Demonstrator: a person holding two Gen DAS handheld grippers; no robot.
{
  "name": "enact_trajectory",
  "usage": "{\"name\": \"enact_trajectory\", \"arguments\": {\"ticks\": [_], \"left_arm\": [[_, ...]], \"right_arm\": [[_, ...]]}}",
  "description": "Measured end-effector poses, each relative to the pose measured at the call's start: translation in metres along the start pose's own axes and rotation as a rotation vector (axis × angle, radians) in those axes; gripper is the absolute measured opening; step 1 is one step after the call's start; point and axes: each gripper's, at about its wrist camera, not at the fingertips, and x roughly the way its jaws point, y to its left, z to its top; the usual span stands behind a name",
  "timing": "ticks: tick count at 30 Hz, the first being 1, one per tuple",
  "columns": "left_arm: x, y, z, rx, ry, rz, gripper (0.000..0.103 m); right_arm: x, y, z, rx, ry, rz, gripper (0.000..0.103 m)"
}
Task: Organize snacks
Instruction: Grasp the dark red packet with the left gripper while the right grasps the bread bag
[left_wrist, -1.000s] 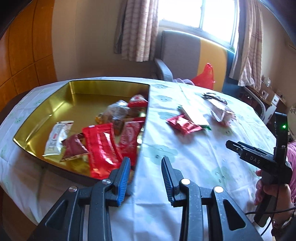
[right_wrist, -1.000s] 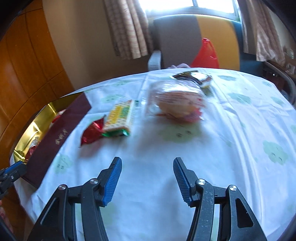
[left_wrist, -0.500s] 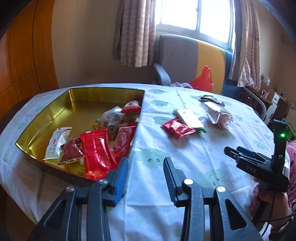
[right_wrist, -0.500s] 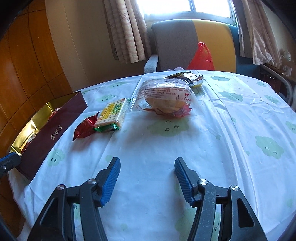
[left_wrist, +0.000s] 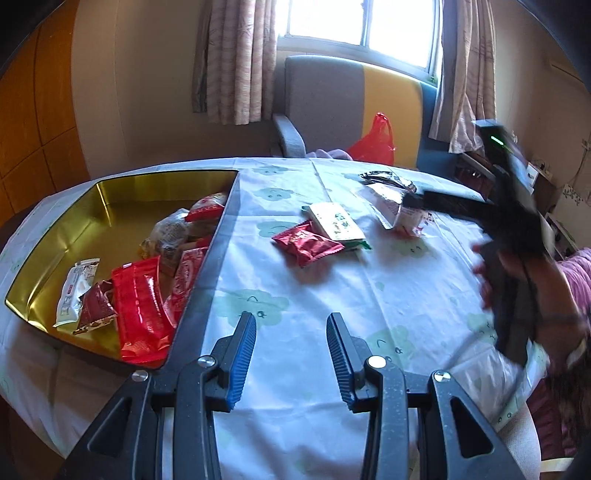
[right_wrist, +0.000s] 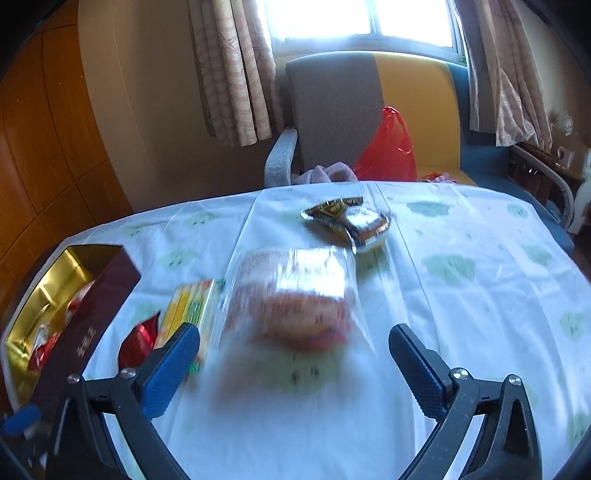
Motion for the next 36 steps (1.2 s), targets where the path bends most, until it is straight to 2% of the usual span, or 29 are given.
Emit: {"name": "enact_trajectory", "arguments": {"ticks": [4, 6, 7, 9, 13, 16, 20, 26, 31, 36], "left_arm": [[0.0, -0.003, 0.001, 0.016, 0.008, 0.007, 0.04], [0.0, -0.003, 0.001, 0.016, 0.01, 0.011, 0.04], [0.001, -0.003, 0.002, 0.017, 0.012, 0.012, 0.04], [0.004, -0.004, 0.002, 0.019, 0.02, 0.012, 0.04], [0.014, -0.007, 0.008, 0.015, 0.035, -0.001, 0.04], [0.023, -0.013, 0.014, 0.015, 0.043, -0.018, 0.04], [0.037, -0.021, 0.025, 0.017, 0.05, -0.028, 0.04], [0.068, -0.026, 0.051, 0.003, 0.06, -0.004, 0.042], [0.096, -0.019, 0.076, -0.085, 0.071, -0.005, 0.052], [0.123, -0.019, 0.085, -0.083, 0.097, 0.035, 0.052]], "right_arm": [[0.034, 0.004, 0.016, 0.003, 0.047, -0.029, 0.103], [0.046, 0.005, 0.016, 0.003, 0.064, -0.01, 0.103], [0.05, 0.006, 0.014, -0.004, 0.065, -0.028, 0.103], [0.055, 0.007, 0.009, -0.006, 0.065, -0.017, 0.099], [0.047, 0.002, 0.001, 0.005, 0.022, 0.01, 0.086], [0.04, -0.003, -0.005, 0.017, 0.019, 0.028, 0.083], [0.023, -0.01, -0.018, 0.042, -0.006, 0.005, 0.083], [-0.001, -0.025, -0.038, 0.127, -0.045, -0.042, 0.083], [-0.004, -0.03, -0.042, 0.151, -0.065, -0.06, 0.083], [-0.004, -0.027, -0.042, 0.142, -0.07, -0.071, 0.084]]}}
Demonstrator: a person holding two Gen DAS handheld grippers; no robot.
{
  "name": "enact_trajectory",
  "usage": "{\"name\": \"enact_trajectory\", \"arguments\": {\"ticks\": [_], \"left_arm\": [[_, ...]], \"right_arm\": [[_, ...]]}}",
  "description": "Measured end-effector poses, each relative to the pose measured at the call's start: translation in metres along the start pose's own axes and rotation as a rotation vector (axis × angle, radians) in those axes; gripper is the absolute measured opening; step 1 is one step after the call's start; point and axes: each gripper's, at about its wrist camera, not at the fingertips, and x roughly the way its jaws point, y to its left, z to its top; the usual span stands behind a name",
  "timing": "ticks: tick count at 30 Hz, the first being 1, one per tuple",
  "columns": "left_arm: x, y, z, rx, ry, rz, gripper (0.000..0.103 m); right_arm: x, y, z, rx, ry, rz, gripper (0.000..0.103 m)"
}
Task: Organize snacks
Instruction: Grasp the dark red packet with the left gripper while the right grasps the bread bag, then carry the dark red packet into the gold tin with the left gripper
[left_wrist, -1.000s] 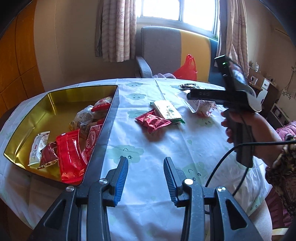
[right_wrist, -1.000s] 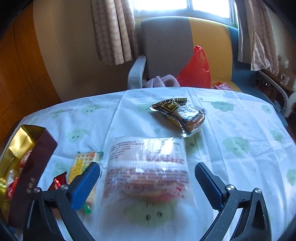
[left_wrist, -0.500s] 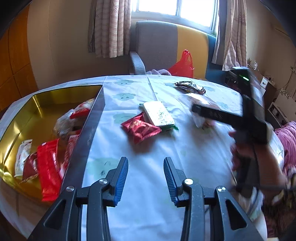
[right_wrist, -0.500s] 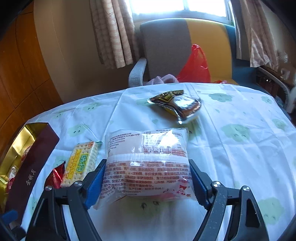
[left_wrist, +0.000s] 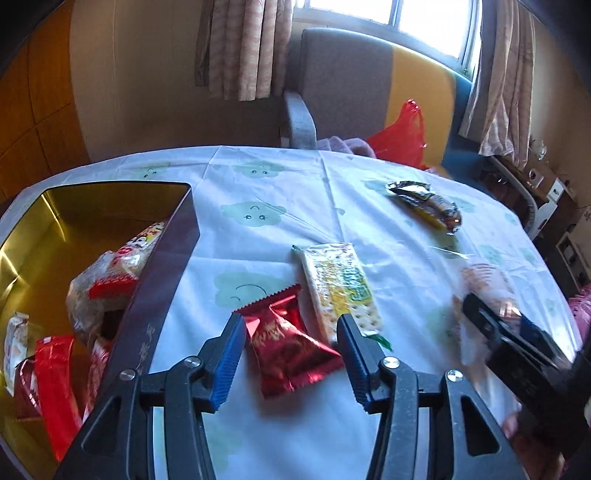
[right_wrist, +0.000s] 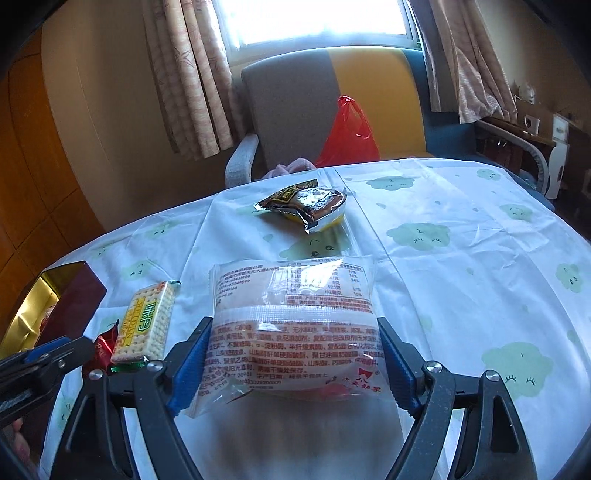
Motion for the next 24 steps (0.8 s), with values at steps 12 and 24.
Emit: {"name": "enact_trajectory", "arguments": {"ticks": [12, 24], "left_arm": [[0.003, 0.007, -0.028, 0.021, -0.066, -0.058, 0.04], [0.008, 0.007, -0.035, 0.014, -0.025, -0.076, 0.039]], "right_arm": [[0.002, 0.0, -0.001, 0.001, -0.004, -0.001, 0.084], [0.002, 0.001, -0.001, -0.003, -0.006, -0.008, 0.085]]}}
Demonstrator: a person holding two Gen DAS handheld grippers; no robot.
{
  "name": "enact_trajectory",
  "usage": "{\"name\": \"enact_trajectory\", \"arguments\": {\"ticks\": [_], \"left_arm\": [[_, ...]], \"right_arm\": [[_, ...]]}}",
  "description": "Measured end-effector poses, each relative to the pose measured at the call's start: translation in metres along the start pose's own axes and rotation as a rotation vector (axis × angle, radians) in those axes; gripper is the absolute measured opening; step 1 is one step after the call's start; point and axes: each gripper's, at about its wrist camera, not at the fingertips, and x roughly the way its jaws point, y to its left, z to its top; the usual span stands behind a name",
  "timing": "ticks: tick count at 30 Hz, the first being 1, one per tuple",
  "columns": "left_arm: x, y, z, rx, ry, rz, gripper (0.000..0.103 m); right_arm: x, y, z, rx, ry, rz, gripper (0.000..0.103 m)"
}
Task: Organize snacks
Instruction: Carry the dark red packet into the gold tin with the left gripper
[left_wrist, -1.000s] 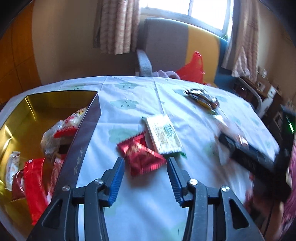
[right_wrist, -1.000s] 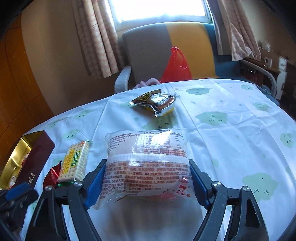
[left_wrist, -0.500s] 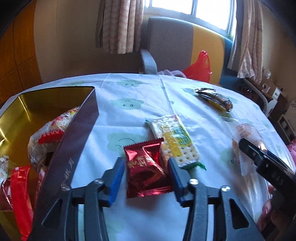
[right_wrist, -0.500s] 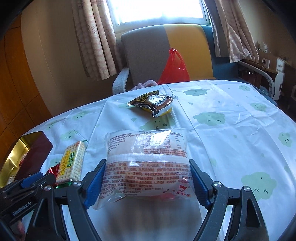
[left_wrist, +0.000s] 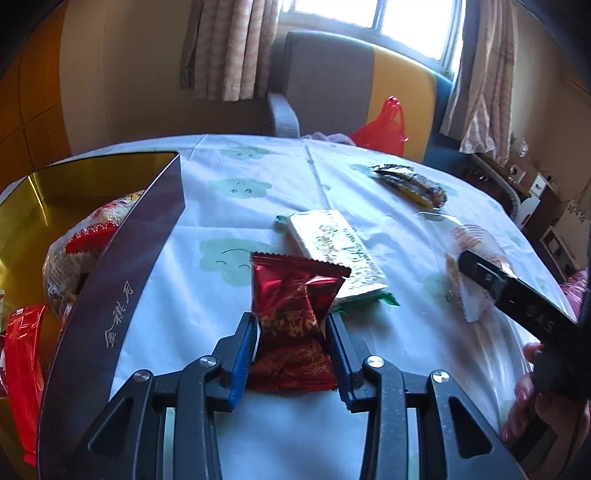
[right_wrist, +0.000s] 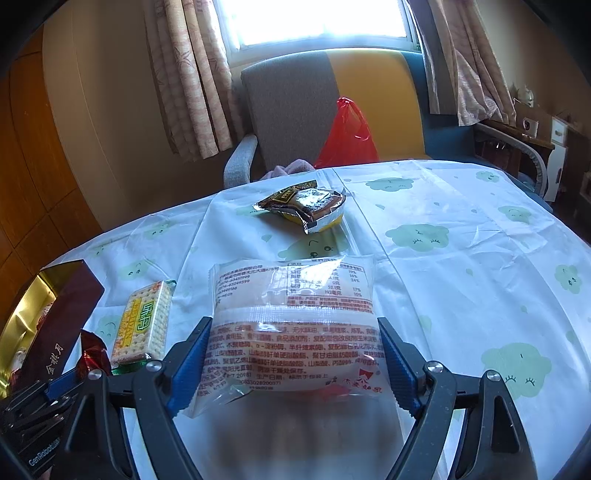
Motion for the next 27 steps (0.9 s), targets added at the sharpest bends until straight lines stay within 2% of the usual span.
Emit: {"name": "enact_trajectory", "arguments": {"ticks": [9, 27], "left_arm": [[-0.001, 0.003, -0.004, -0.006, -0.026, -0.014, 0.037], [-0.052, -0.001, -0.034, 0.048, -0.163, -0.064, 0.036]], "right_arm": [[0.0, 0.001, -0.001, -0.004, -0.002, -0.005, 0.085], [-0.007, 0.006, -0.002, -0.029, -0.031, -0.051, 0.083]]}}
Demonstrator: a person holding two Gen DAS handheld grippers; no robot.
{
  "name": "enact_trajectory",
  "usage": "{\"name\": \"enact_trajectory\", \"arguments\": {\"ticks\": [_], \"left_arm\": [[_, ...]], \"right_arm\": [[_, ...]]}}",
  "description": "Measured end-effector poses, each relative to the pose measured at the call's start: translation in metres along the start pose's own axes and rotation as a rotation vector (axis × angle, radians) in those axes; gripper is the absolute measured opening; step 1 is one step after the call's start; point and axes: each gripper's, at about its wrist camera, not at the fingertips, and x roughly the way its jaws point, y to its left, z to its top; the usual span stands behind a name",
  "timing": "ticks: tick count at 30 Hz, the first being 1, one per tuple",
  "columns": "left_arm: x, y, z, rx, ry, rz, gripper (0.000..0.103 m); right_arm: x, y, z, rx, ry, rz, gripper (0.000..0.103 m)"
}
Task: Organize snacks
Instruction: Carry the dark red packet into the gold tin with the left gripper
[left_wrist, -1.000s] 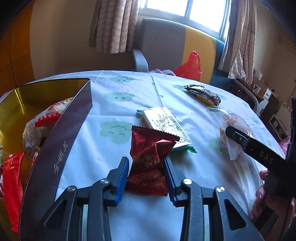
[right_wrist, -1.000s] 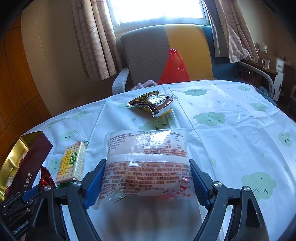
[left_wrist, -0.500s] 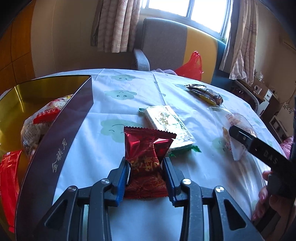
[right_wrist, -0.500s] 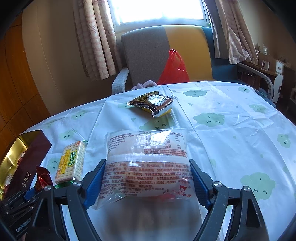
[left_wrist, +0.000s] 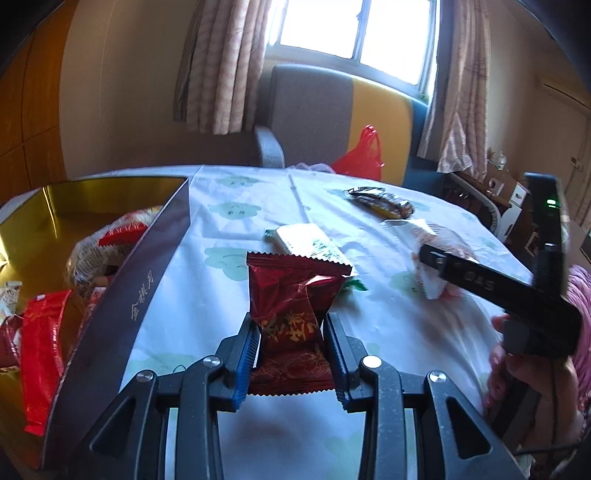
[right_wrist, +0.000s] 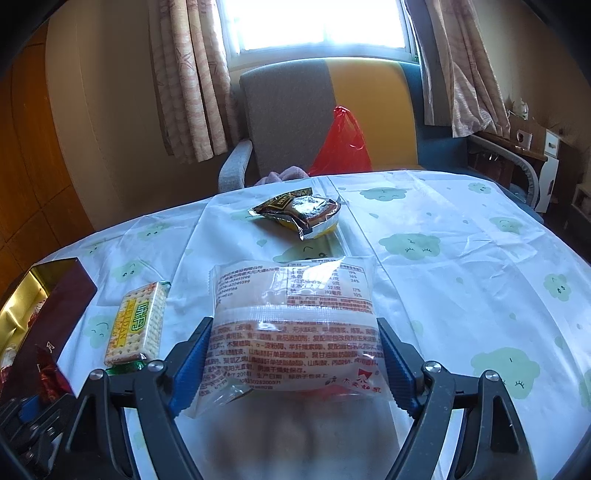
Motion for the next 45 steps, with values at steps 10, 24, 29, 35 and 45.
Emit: {"name": "enact_trajectory", "arguments": {"ticks": [10, 24, 29, 35, 45], "left_arm": [[-0.039, 0.023, 0.011, -0.057, -0.068, -0.023, 0.036], [-0.075, 0.126, 0.02, -0.235, -0.087, 0.121, 0.036], [-0.08, 0.174, 0.018, -0.301, -0.062, 0.216, 0.036], [-0.081, 0.221, 0.019, -0.357, -0.01, 0.298, 0.036], [-0.071, 0.27, 0.022, -0.372, 0.046, 0.435, 0.036]], "right_arm": [[-0.004, 0.006, -0.001, -0.03, -0.022, -0.012, 0.083], [-0.004, 0.008, -0.001, -0.039, -0.022, -0.023, 0.083], [-0.003, 0.01, -0.001, -0.05, -0.02, -0.029, 0.083], [-0.001, 0.009, -0.001, -0.047, -0.012, -0.031, 0.083], [0.001, 0.008, 0.0, -0.048, -0.009, -0.031, 0.083]]}}
